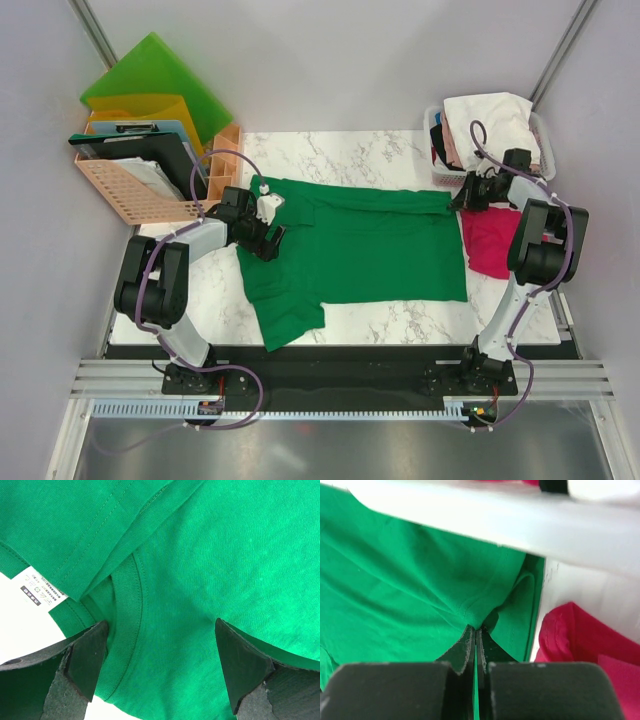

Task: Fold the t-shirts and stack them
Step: Fold the flattened tshirt in 1/3 of the way

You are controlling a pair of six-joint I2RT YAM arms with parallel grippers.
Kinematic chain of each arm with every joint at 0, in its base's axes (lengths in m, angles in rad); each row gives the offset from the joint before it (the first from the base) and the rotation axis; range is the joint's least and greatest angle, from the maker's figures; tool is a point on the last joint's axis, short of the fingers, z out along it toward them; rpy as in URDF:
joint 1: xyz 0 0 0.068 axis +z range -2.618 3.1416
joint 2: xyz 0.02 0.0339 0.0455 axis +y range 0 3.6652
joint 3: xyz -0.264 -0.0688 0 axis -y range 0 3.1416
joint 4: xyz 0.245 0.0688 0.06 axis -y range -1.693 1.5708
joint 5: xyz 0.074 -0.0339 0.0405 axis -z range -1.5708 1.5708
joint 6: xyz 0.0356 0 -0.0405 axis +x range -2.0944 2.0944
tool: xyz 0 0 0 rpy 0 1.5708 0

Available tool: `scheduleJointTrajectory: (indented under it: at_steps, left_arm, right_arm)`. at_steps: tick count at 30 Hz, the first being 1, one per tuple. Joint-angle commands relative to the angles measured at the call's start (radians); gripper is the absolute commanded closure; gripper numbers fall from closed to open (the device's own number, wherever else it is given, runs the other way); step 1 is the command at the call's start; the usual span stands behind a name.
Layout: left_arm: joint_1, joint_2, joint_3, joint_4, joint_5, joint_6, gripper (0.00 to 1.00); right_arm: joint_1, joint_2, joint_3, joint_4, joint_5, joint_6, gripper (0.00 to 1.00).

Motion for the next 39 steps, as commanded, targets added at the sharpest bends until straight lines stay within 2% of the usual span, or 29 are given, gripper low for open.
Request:
scheduleJointTrajectory:
  at_steps: [1, 13, 23, 30, 39]
  left_arm:
    - [-0.001, 0.016, -0.005, -0.03, 0.014, 0.026, 0.06]
    - [-0.001, 0.027, 0.0, -0.029, 0.017, 0.024, 0.06]
    - [-0.001, 0.019, -0.003, -0.027, 0.022, 0.021, 0.06]
    - [-0.001, 0.013, -0.006, -0.029, 0.023, 0.021, 0.06]
    - [-0.001, 0.011, -0.011, -0.029, 0.022, 0.02, 0.06]
  right_arm:
    - [-0.009, -0.046, 0.027, -0.052, -0.006, -0.05, 0.99]
    - [-0.041, -0.069, -0.009, -0.094, -0.045, -0.085, 1.0]
    - [-0.027, -0.187, -0.047, -0.111, -0.098, -0.08, 1.0]
    - [-0.001, -0.173, 0.016, -0.1, -0.075, -0.076, 1.0]
    - [0.057, -0.08, 0.129, -0.052, -0.037, -0.024, 1.0]
